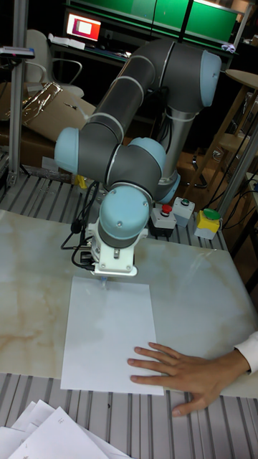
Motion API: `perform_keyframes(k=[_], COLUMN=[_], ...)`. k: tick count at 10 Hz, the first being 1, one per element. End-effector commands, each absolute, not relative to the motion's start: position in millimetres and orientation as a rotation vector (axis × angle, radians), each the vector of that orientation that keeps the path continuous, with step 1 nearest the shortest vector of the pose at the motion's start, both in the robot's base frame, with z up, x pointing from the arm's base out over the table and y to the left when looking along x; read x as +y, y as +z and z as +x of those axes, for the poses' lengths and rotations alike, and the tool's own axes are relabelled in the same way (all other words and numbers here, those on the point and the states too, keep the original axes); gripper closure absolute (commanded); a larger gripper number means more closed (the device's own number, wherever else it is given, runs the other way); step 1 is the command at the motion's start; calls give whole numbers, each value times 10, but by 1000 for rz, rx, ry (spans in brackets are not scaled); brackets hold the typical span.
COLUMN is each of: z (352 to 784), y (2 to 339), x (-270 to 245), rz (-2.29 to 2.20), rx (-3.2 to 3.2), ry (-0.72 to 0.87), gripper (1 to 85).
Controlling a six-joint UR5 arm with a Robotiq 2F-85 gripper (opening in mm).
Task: Use the correction tape on paper
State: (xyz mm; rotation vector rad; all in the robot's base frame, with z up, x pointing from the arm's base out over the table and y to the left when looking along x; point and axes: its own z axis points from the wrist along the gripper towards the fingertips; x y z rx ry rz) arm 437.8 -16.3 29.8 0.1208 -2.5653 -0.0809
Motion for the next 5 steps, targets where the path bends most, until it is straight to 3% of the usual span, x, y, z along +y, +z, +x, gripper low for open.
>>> perform_keyframes(k=[1, 5], z=[4445, 4576], y=[505, 506], x=[-148, -159], rz=[117, 129], rx=[-2547, -2581], ry=[-76, -58], gripper=[840, 840])
